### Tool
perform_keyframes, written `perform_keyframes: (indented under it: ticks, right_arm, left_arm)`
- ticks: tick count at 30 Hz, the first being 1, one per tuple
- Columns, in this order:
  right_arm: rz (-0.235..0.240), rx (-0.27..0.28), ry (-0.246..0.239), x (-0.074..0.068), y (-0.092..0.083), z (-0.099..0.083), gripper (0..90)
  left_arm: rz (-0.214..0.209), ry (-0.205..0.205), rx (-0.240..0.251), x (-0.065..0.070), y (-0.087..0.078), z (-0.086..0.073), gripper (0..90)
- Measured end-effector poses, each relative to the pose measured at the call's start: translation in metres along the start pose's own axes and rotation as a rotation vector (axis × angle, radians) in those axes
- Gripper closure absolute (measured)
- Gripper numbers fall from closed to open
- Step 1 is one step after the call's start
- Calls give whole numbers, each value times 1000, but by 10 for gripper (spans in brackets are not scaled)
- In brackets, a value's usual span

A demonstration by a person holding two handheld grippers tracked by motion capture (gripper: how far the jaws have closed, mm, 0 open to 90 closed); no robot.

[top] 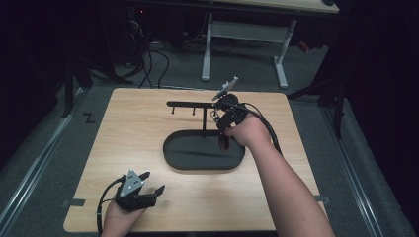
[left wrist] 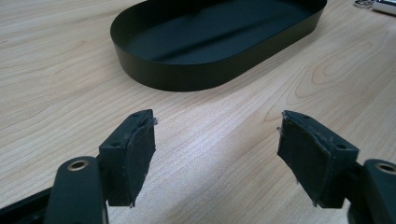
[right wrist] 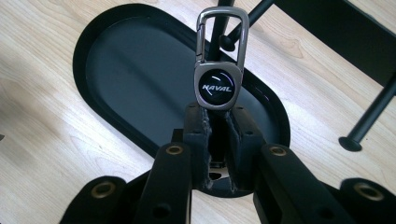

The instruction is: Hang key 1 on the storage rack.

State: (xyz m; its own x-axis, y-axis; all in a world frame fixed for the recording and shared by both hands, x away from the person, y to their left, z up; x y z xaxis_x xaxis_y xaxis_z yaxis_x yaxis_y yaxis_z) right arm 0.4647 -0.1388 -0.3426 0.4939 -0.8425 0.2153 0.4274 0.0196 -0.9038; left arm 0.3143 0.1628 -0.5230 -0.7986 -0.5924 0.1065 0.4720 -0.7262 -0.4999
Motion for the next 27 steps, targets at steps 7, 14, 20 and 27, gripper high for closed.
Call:
perform_keyframes:
  ticks: [7, 14, 20, 27]
  right_arm:
    - [-14, -10, 7, 0, 7, 2, 803]
    - [-16, -12, 30, 3, 17, 6, 801]
    - [-18, -12, 36, 2, 24, 9, 799]
    - [-17, -13, 55, 6, 29, 10, 792]
  left_arm:
    - [-3, 0, -1, 0, 0, 0, 277]
    - [-4, -3, 3, -1, 0, 0, 277]
    - [-4, -4, 2, -1, 1, -1, 277]
    - [-9, -3, -2, 0, 2, -1, 277]
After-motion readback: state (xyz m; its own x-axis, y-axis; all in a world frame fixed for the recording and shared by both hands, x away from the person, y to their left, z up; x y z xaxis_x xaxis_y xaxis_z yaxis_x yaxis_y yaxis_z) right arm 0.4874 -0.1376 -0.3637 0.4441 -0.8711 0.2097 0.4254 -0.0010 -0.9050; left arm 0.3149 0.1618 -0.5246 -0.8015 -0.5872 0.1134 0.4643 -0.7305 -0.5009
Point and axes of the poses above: each handheld gripper's, and its own axes: y roughly forward along the jaws, z roughly out of its top, x roughly to its right, the point moved 1 cm from there along y, roughly forward along the jaws, and after that the axes turned 11 degrees about -z, right-handed, at the moved point
